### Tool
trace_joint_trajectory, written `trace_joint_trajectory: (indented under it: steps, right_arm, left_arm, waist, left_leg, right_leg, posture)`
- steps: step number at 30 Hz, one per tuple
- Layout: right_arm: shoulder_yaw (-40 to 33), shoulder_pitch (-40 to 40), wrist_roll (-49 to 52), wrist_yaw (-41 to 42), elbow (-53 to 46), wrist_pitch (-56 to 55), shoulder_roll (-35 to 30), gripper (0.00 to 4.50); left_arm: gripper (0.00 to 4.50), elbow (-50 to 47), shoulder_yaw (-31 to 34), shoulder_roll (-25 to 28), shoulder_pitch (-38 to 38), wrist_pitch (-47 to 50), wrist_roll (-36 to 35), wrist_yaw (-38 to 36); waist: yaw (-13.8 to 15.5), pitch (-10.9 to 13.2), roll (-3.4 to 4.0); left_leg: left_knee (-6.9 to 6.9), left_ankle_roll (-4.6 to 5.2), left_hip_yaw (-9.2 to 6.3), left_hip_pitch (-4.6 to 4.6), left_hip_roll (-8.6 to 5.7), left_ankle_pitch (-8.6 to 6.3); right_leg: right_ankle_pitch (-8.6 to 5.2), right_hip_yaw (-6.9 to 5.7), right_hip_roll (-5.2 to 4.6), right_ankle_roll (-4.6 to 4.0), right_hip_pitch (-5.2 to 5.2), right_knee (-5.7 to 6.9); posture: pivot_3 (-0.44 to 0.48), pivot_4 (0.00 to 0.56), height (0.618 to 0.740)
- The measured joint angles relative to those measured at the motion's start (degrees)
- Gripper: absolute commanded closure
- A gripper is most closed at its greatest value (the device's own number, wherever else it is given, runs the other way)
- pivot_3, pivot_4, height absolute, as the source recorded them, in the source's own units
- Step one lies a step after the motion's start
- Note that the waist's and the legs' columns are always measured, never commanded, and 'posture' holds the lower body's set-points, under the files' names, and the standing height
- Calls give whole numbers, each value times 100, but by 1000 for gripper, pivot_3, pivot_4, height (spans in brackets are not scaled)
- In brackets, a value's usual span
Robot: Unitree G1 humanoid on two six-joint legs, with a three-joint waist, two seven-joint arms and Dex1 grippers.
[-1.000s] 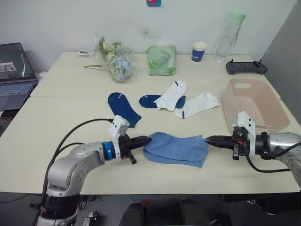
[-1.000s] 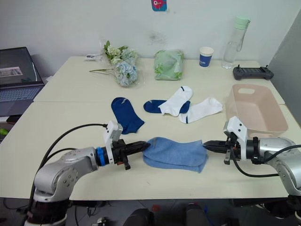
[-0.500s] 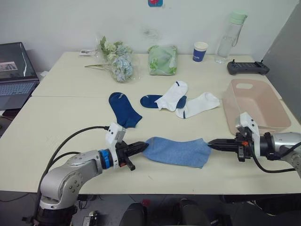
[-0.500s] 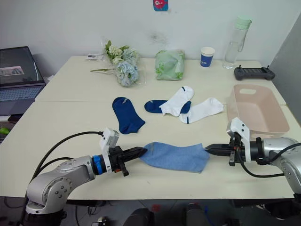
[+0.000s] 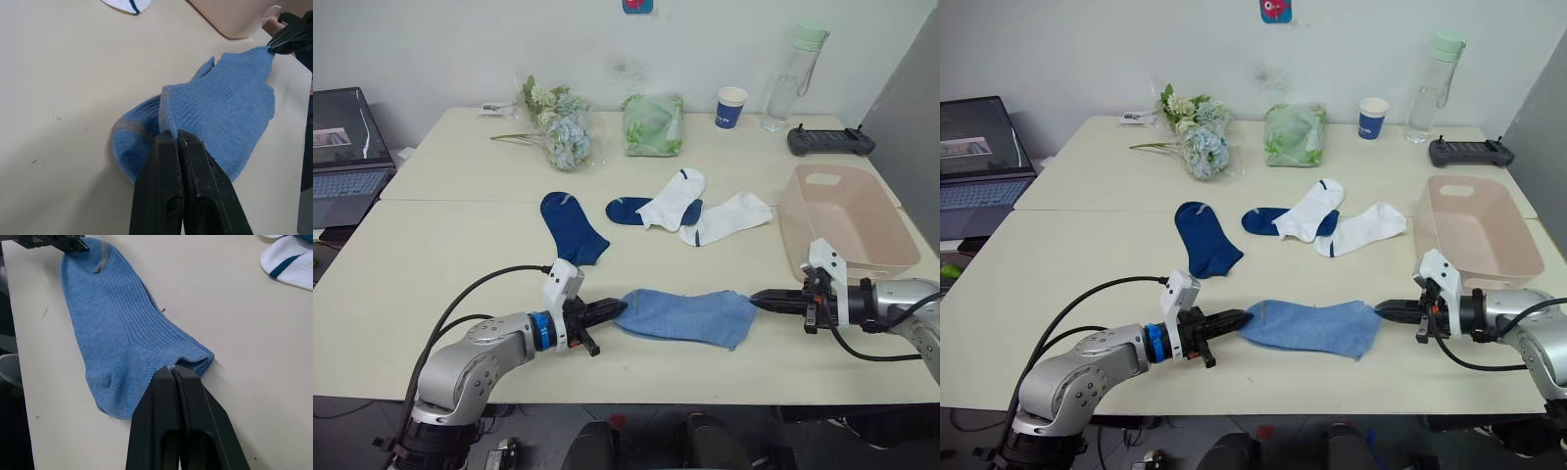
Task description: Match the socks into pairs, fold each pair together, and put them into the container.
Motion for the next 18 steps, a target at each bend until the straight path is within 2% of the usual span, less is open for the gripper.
trace_joint_trajectory:
  steps: [18]
  right_arm:
    - [393,-220,-405,17,423,-434,312,4500]
  left_arm:
    - [4470,113,-192,83,351,-335,242,-58]
  waist:
    - [25,0,0]
  left_leg:
    - [0,0,-1,0,0,0]
  right_leg:
    - [0,0,-2,0,-1,-1]
  posture:
    - [0,150,740]
